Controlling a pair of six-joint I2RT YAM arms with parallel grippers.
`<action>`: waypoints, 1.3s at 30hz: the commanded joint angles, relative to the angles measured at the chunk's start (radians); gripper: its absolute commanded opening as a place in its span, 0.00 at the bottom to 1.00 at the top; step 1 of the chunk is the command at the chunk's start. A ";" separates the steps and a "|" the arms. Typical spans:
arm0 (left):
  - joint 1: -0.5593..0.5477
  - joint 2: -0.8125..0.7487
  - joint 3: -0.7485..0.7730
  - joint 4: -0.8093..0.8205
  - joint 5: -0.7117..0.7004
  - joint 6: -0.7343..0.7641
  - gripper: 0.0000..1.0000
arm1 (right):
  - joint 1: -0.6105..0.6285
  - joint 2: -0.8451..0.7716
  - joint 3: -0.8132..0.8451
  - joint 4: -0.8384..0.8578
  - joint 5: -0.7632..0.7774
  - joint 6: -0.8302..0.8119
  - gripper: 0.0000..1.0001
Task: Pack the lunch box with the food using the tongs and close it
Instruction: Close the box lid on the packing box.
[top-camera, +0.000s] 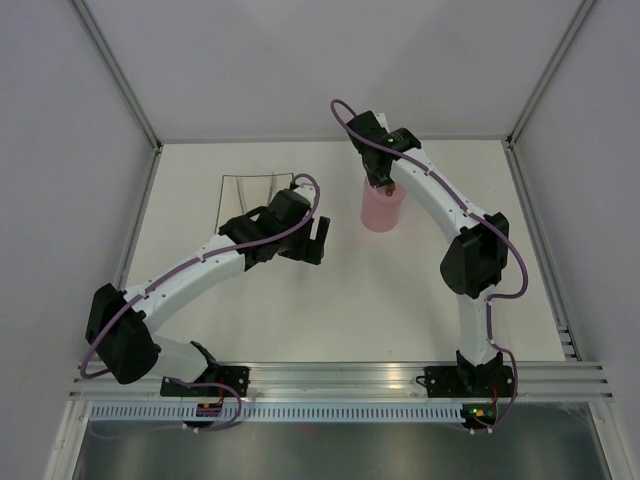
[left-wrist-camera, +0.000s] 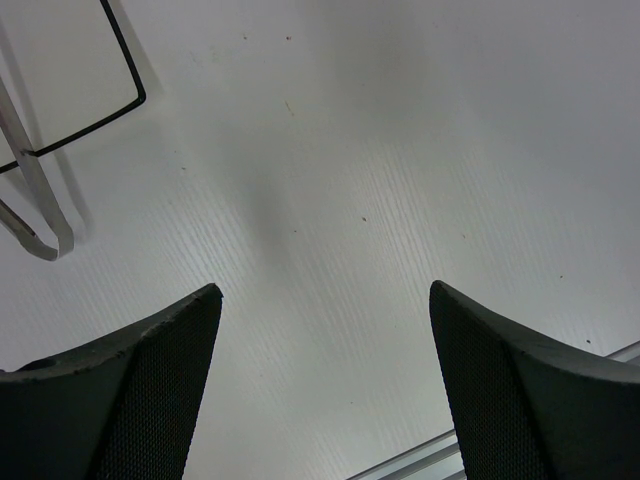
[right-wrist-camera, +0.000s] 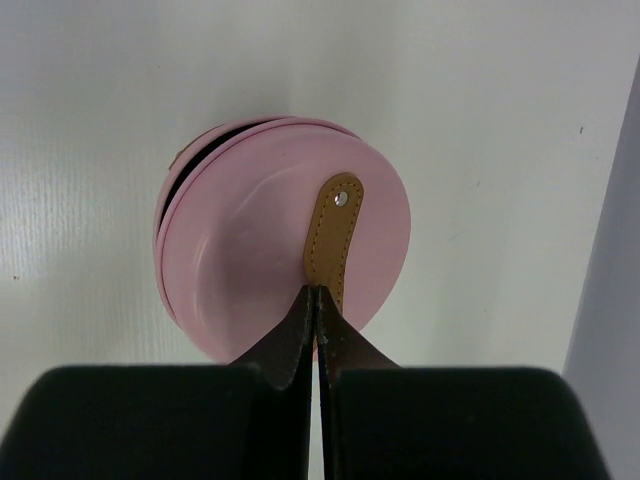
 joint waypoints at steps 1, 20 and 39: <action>-0.003 0.008 0.044 0.011 -0.015 0.030 0.89 | 0.005 -0.004 -0.014 0.067 -0.072 -0.006 0.00; -0.003 0.036 0.060 0.011 -0.006 0.027 0.89 | 0.005 -0.101 -0.005 0.044 -0.081 -0.031 0.00; -0.003 0.045 0.070 0.015 0.024 0.009 0.89 | 0.005 -0.041 -0.068 0.186 -0.100 -0.062 0.01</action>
